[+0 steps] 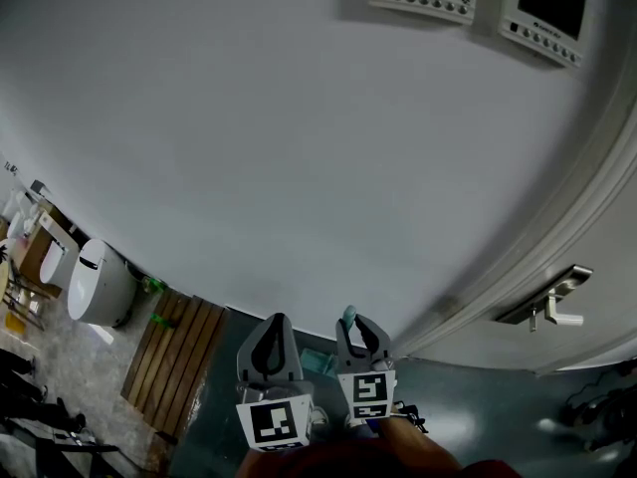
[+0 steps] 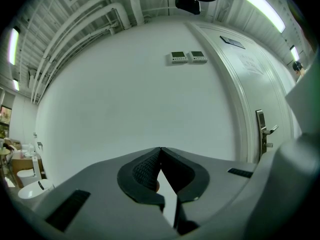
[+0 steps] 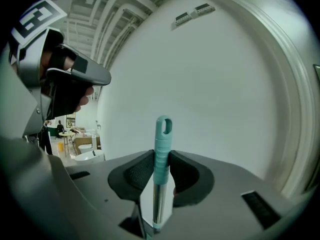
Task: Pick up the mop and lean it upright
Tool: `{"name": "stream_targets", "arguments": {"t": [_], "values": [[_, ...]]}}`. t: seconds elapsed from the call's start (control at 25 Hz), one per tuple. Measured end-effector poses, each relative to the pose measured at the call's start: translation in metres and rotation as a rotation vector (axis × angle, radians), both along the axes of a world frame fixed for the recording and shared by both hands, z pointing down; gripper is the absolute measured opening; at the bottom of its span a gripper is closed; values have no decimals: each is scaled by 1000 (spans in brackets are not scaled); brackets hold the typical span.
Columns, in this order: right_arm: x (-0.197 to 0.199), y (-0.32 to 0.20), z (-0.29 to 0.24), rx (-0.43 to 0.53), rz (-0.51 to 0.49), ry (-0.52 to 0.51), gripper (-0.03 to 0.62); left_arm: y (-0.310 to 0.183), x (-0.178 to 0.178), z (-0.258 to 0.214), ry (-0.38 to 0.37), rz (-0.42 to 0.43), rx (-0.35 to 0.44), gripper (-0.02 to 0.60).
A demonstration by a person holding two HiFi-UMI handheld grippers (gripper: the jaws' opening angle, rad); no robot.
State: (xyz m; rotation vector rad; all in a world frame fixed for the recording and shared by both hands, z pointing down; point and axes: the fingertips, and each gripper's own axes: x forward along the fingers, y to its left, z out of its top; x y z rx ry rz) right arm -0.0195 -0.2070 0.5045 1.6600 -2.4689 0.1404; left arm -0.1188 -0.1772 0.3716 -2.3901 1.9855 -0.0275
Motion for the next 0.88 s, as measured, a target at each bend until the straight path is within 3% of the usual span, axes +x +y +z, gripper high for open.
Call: {"name": "stream_targets", "arguments": {"t": [0.88], "values": [[3, 7, -6, 17, -15, -18, 107, -3, 0, 7, -26, -7, 13, 14]]}}
